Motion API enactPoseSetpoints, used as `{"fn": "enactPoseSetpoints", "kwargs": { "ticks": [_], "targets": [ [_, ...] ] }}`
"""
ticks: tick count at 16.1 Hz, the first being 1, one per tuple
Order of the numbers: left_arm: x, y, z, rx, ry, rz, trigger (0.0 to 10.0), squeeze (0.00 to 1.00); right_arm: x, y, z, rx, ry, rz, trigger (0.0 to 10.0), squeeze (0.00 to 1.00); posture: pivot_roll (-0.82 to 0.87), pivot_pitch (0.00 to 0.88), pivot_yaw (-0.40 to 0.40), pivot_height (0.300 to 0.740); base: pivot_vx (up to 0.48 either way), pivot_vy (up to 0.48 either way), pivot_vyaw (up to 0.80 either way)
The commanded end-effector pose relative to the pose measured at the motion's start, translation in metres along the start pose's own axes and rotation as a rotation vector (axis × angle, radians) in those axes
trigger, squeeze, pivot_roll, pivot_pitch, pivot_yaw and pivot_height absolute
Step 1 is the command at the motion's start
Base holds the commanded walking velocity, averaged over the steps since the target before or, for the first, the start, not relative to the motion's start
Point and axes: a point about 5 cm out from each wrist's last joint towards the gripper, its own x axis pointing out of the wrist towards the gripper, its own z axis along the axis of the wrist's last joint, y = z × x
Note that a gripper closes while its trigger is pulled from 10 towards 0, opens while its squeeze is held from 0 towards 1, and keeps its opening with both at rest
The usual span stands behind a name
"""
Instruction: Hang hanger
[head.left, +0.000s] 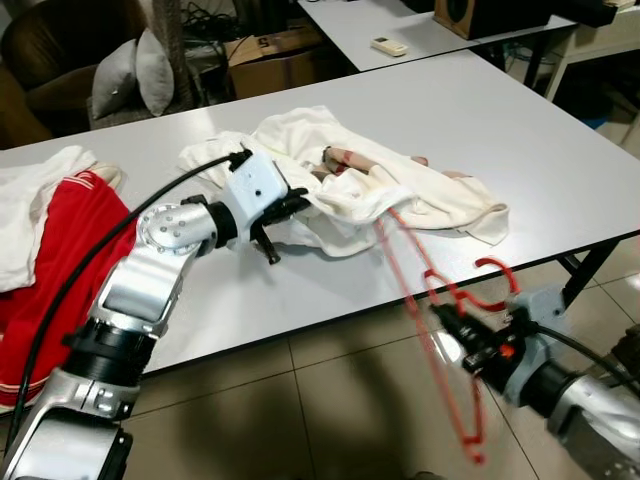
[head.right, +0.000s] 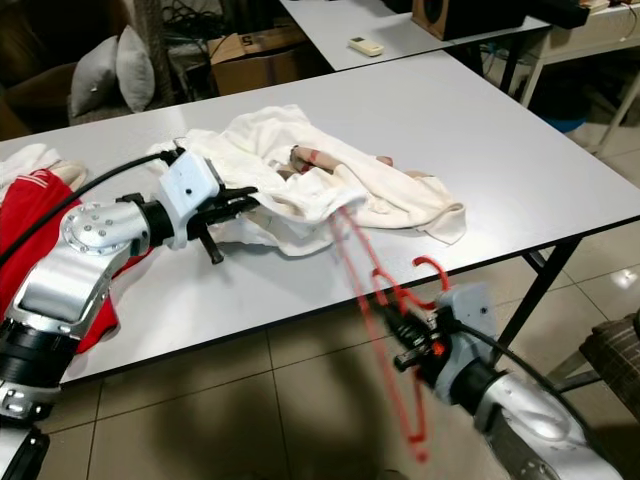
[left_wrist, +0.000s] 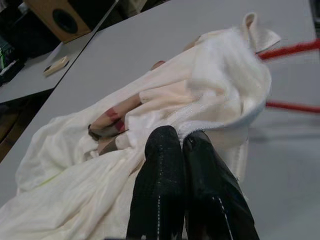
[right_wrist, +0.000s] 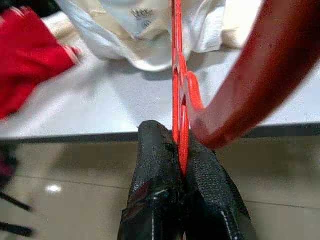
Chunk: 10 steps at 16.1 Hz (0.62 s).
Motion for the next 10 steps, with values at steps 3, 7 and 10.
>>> {"fn": "enactPoseSetpoints", "kwargs": {
  "ticks": [3,7,10],
  "targets": [
    [0.004,-0.009,0.013,0.049,-0.076,0.0,0.0,0.0,0.007,0.01,-0.012,0.173,0.026,0.092,10.0,0.0,-0.06,0.0,0.144,0.74,0.0,0.0,0.0],
    [-0.003,0.021,0.027,0.006,-0.153,0.234,0.0,0.0,-0.004,0.007,-0.018,0.165,0.078,0.085,10.0,0.0,-0.06,0.0,0.152,0.74,0.0,0.0,0.0],
    [-0.006,0.017,0.031,0.012,-0.185,0.202,0.0,0.0,-0.007,0.001,-0.008,0.179,0.019,0.064,10.0,0.0,-0.07,0.0,0.156,0.74,0.0,0.0,0.0]
  ]
}}
